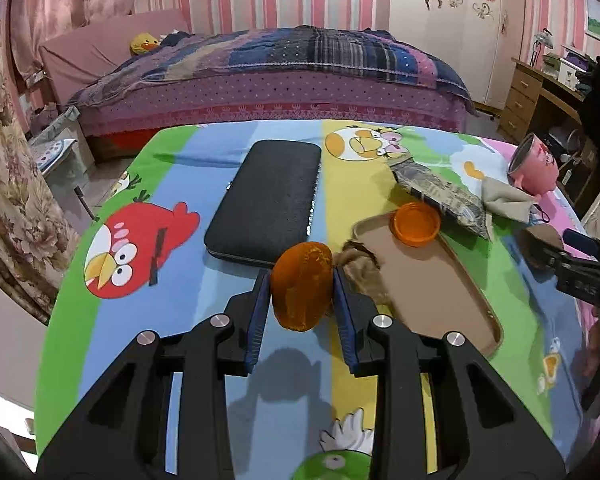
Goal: Collect trash
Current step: 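Grasp the peeled orange half with the left tool while the right tool grasps the beige roll, then carry the orange half with the left tool while the right tool carries the roll to the basket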
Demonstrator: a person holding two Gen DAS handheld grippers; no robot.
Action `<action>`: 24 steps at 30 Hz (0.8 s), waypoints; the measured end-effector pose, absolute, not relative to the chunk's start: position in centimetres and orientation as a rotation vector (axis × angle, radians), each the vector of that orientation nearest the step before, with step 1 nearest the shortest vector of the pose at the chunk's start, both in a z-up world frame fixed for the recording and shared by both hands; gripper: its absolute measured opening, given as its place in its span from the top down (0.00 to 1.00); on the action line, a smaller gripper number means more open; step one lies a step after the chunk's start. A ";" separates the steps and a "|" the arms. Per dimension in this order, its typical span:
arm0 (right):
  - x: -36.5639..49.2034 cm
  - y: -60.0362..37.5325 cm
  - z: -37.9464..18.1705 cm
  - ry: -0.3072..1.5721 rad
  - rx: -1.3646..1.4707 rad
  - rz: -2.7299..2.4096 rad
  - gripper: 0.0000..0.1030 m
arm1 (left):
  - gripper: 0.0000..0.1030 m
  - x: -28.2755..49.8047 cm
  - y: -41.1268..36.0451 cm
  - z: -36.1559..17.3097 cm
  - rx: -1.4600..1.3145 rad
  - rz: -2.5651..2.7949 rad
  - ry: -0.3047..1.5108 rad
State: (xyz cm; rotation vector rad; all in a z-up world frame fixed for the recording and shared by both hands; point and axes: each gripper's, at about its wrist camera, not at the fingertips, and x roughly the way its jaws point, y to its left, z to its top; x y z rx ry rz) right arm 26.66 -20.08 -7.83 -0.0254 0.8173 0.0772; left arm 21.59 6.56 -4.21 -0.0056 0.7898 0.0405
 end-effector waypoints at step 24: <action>12.2 -27.1 -1.8 0.643 0.029 -0.004 0.48 | 0.71 19.0 0.7 -1.1 -0.016 -0.124 0.721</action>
